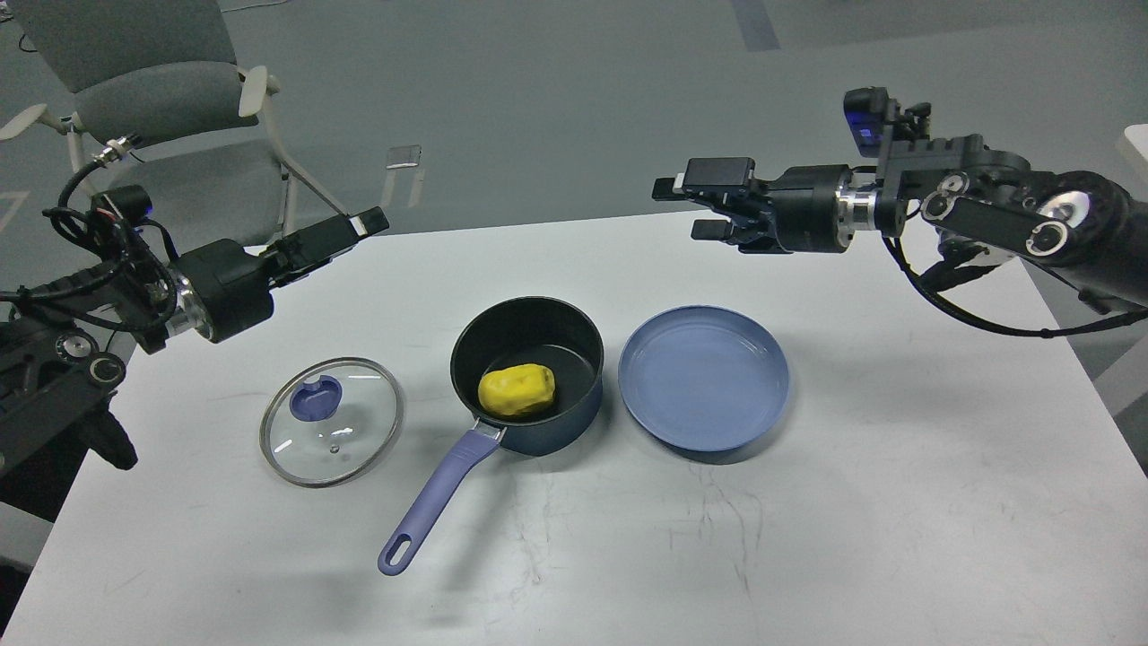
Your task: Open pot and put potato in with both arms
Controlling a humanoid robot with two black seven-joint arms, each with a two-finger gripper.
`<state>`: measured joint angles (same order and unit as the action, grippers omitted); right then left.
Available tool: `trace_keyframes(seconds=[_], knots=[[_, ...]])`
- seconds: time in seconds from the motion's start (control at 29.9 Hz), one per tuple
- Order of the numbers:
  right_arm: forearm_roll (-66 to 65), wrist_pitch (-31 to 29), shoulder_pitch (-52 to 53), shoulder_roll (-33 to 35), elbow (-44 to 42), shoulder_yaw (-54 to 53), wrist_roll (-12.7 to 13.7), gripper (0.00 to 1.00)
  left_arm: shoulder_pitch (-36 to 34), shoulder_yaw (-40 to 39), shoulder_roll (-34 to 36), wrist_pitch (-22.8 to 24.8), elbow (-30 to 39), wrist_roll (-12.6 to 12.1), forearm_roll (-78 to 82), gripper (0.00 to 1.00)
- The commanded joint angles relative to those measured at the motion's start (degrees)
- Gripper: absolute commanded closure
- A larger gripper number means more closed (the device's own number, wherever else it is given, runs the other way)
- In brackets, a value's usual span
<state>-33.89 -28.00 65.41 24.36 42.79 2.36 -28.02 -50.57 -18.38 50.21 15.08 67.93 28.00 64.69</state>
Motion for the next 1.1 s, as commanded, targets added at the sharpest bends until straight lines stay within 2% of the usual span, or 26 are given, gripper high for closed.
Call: trace_keyframes(seconds=[0.0,0.23,0.4,0.5,0.63,0.84,0.97,1.07], knots=[[1.3,0.0,-9.0,4.6,-0.2,-10.3,0.0,0.04,-1.2,0.0,0.2,1.3,1.9,0.0,0.1,0.04],[7.4,0.0,-20.6,6.9,-1.1,-22.1,0.0,0.04,-4.1,0.1,0.0,1.5,5.0,0.0,7.6,0.04],[7.9,0.0,-23.9,7.4,-2.0,-24.7,0.0,0.04,-8.1,0.2,-1.1,4.2,5.2,0.0,20.2,0.04],[7.9,0.0,-24.4,7.8,-2.0,-24.8,0.0,0.04,-10.3,0.3,-4.6,6.0,5.2,0.0,26.5,0.04],[7.9,0.0,-24.5,8.2,-1.9,-24.9,0.0,0.04,-17.5,7.4,-7.9,7.3,5.3,0.0,35.8,0.04],[7.9,0.0,-24.6,8.2,-1.9,-25.0,0.0,0.04,-27.3,18.5,-13.6,7.2,4.9,0.0,40.3,0.04],[7.9,0.0,-25.8,8.2,-1.5,-27.1,0.0,0.04,-27.7,18.6,-17.0,7.2,4.8,0.0,39.4,0.04],[8.0,0.0,-25.9,8.2,-1.2,-29.7,0.0,0.04,-27.2,18.2,-16.2,7.2,4.7,0.0,36.6,0.04]])
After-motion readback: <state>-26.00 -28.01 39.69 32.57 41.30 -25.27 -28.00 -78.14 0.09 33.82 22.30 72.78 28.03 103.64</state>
